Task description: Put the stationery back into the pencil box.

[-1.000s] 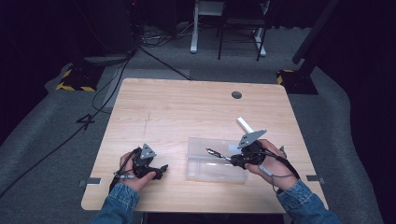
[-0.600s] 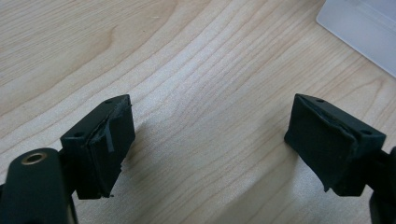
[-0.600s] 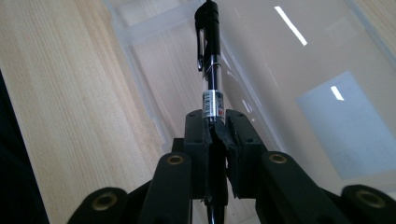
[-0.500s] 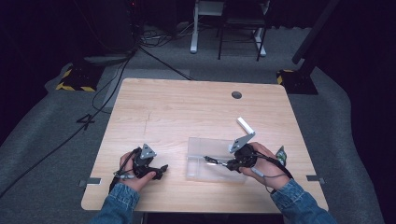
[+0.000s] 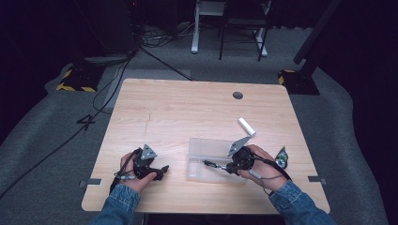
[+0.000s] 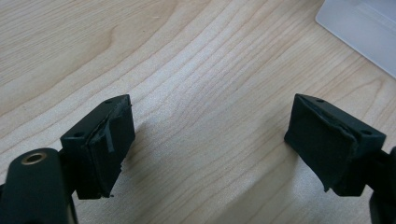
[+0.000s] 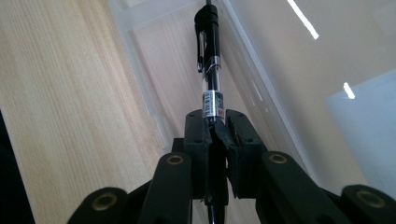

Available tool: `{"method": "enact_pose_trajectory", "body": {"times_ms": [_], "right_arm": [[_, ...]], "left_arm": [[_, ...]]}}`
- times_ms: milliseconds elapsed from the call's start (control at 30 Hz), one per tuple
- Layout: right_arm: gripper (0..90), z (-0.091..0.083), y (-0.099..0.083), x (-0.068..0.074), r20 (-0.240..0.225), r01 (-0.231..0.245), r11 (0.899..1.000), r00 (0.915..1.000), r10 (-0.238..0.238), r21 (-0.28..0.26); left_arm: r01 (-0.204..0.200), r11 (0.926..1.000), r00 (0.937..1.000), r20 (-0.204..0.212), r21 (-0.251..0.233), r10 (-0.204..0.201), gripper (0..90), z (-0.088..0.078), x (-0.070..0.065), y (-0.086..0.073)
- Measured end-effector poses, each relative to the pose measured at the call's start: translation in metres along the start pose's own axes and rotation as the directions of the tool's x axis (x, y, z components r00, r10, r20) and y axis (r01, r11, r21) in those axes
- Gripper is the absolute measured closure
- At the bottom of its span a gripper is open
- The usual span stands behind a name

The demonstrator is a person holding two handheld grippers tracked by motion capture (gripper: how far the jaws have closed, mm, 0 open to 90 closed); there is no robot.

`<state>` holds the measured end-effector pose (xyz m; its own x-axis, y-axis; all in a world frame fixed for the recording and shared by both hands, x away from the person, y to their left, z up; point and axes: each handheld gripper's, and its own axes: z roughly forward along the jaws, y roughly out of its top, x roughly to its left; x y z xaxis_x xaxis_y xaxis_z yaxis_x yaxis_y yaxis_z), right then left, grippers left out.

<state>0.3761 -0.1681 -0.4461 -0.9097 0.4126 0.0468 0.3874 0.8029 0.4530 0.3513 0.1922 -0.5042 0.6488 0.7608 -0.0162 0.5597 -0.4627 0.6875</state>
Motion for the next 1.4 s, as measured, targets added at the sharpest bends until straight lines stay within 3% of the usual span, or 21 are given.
{"method": "enact_pose_trajectory", "body": {"times_ms": [433,867,1033,1400], "right_arm": [[79.7,0.008,-0.004,-0.008,0.022,-0.014,1.0,0.9997,0.014,0.006],[79.4,0.009,-0.005,-0.006,0.038,-0.012,1.0,0.9992,0.012,0.007],[74.6,0.007,-0.005,-0.003,0.062,0.004,1.0,0.998,-0.003,-0.008],[82.8,0.008,0.0,0.011,0.025,0.036,0.999,0.9991,-0.035,-0.038]], "left_arm": [[0.0,1.0,1.0,0.0,0.0,0.0,15.4,0.0,0.0,0.0],[0.0,1.0,1.0,0.0,0.0,0.0,15.5,0.0,0.0,0.0],[0.0,1.0,1.0,0.0,0.0,0.0,15.4,0.0,0.0,0.0],[0.0,1.0,1.0,0.0,0.0,0.0,15.4,0.0,0.0,0.0]]}}
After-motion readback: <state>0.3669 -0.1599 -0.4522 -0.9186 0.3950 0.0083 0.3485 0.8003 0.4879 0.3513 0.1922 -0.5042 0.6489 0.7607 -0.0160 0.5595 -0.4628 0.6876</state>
